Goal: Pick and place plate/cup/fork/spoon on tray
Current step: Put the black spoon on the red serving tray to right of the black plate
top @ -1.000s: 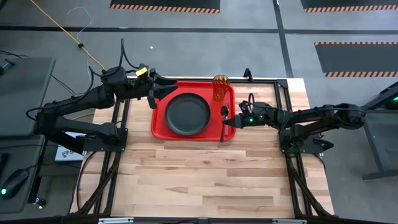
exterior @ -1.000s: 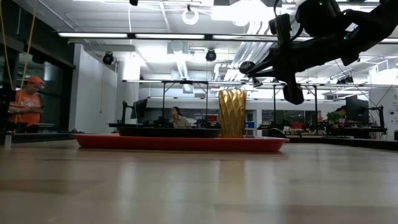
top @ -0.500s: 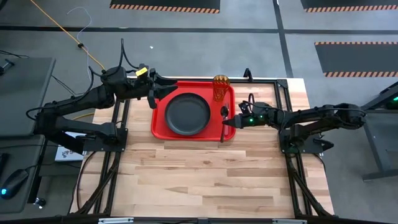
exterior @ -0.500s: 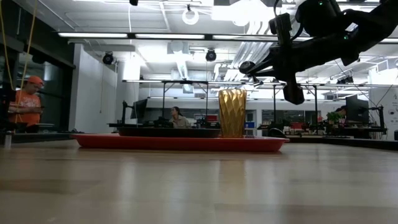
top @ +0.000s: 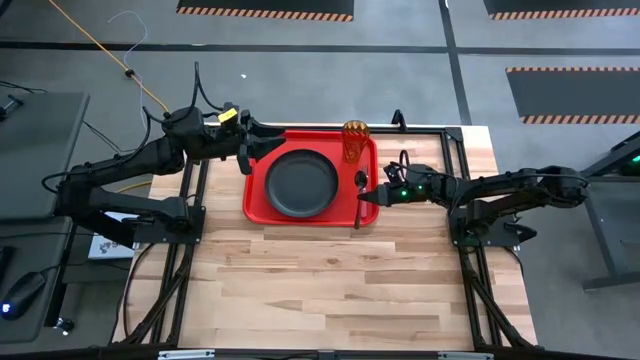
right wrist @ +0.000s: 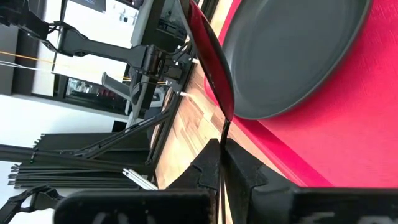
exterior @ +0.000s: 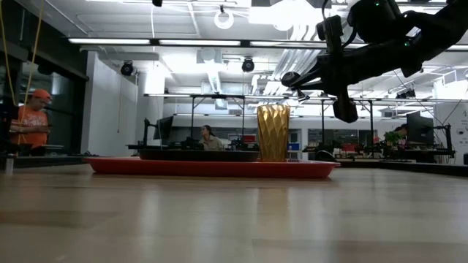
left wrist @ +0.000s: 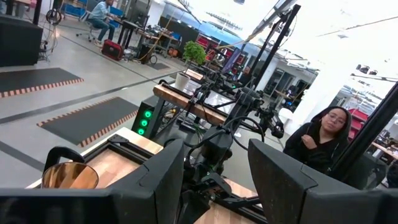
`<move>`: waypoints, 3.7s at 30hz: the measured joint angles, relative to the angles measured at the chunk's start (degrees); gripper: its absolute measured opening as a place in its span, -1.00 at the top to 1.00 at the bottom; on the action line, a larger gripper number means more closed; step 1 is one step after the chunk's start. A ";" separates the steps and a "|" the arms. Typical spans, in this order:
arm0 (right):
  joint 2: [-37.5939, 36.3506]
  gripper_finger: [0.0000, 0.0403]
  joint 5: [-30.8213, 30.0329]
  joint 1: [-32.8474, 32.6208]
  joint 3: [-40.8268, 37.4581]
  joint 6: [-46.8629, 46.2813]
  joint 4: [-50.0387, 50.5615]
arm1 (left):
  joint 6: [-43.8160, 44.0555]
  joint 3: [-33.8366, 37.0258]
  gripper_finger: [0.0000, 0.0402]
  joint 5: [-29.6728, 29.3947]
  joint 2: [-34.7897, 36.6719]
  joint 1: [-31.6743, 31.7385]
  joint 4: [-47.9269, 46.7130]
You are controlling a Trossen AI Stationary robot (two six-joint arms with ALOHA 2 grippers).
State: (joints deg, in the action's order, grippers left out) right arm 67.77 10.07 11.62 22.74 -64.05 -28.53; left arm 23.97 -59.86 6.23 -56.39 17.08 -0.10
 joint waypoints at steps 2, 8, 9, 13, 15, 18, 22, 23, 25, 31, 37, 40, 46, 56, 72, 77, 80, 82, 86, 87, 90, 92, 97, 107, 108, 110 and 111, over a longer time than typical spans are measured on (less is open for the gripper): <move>0.00 1.00 0.00 0.00 0.00 0.00 0.00 | 0.00 0.00 0.16 0.01 0.01 0.00 0.00; 0.00 1.00 0.00 0.00 0.00 -0.02 0.00 | -0.09 0.00 0.17 -0.10 0.01 -0.27 -0.02; 0.00 1.00 -0.01 0.00 0.00 -0.12 -0.01 | -0.31 0.00 0.17 -0.59 0.01 -0.74 -0.02; 0.00 1.00 -0.02 -0.01 0.00 -0.19 -0.01 | -1.57 3.48 0.17 -4.24 0.17 -4.23 5.09; 0.00 1.00 -0.02 0.00 0.00 -0.39 -0.02 | -1.12 7.21 0.17 -5.85 0.27 -6.26 10.22; 0.17 1.00 -0.33 0.03 0.67 -0.42 0.45 | 1.34 13.36 0.17 -7.20 0.38 -8.31 20.42; 2.59 1.00 0.75 1.32 6.08 1.68 5.52 | 3.80 19.68 0.17 -7.62 0.32 -9.53 32.24; 3.69 1.00 1.81 1.94 7.95 3.37 8.51 | 4.10 20.70 0.17 -7.66 0.38 -9.68 34.52; 6.58 1.00 4.70 3.57 12.27 7.20 14.78 | 4.39 21.79 0.17 -7.96 0.38 -9.70 37.53; 15.82 1.00 10.51 9.21 19.17 14.48 24.47 | 4.44 21.86 0.17 -8.31 0.42 -9.66 39.72; 21.72 1.00 14.03 13.40 17.21 12.21 19.21 | 4.51 21.86 0.17 -8.45 0.41 -9.68 39.90; 23.47 1.00 14.27 14.29 16.61 9.79 15.10 | 5.19 21.86 0.17 -8.45 0.40 -9.77 39.90; 26.38 1.00 13.48 14.56 16.33 4.55 12.85 | 5.53 21.86 0.17 -8.45 0.40 -9.75 39.89; 27.05 1.00 9.89 14.64 16.31 0.98 14.19 | 5.46 21.86 0.17 -8.45 0.40 -9.66 39.87; 31.26 1.00 7.09 14.60 16.31 -2.32 13.18 | 5.81 21.86 0.17 -8.45 0.38 -9.66 39.82; 31.26 1.00 4.97 14.60 16.31 -3.65 13.20 | 5.82 21.86 0.17 -8.44 0.38 -9.65 39.82; 31.26 1.00 4.91 14.60 16.31 -4.31 13.21 | 5.82 21.86 0.17 -8.45 0.38 -9.62 39.82; 31.26 1.00 4.67 14.60 16.31 -4.52 13.25 | 5.83 21.86 0.17 -8.43 0.38 -9.62 39.82; 31.26 1.00 4.58 14.60 16.31 -4.52 13.25 | 5.82 21.86 0.17 -8.44 0.38 -9.62 39.82; 31.26 1.00 4.46 14.60 16.31 -4.52 13.27 | 5.82 21.86 0.17 -8.43 0.38 -9.62 39.82; 31.26 1.00 4.31 14.60 16.31 -4.54 13.45 | 5.84 21.86 0.17 -8.43 0.38 -9.62 39.82; 31.26 1.00 4.28 14.60 16.31 -4.55 13.70 | 5.85 21.86 0.17 -8.43 0.38 -9.62 39.82; 31.26 0.93 3.38 14.60 16.31 -4.52 15.32 | 5.88 21.86 0.17 -8.43 0.38 -9.62 39.82; 31.28 0.37 3.45 14.58 16.28 -2.86 14.97 | 5.88 21.86 0.17 -8.43 0.38 -9.62 39.82; 31.26 0.33 3.59 14.60 16.30 -2.71 14.91 | 5.88 21.86 0.17 -8.43 0.38 -9.62 39.82; 31.26 0.27 3.96 14.64 16.31 -2.51 14.66 | 5.88 21.86 0.17 -8.43 0.38 -9.62 39.82; 31.26 0.25 4.07 14.64 16.31 -2.34 14.52 | 5.88 21.86 0.17 -8.43 0.38 -9.62 39.82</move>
State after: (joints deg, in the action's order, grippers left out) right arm 99.02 14.13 26.26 39.05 -66.39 -14.02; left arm 29.85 -38.00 -2.20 -56.01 7.46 39.72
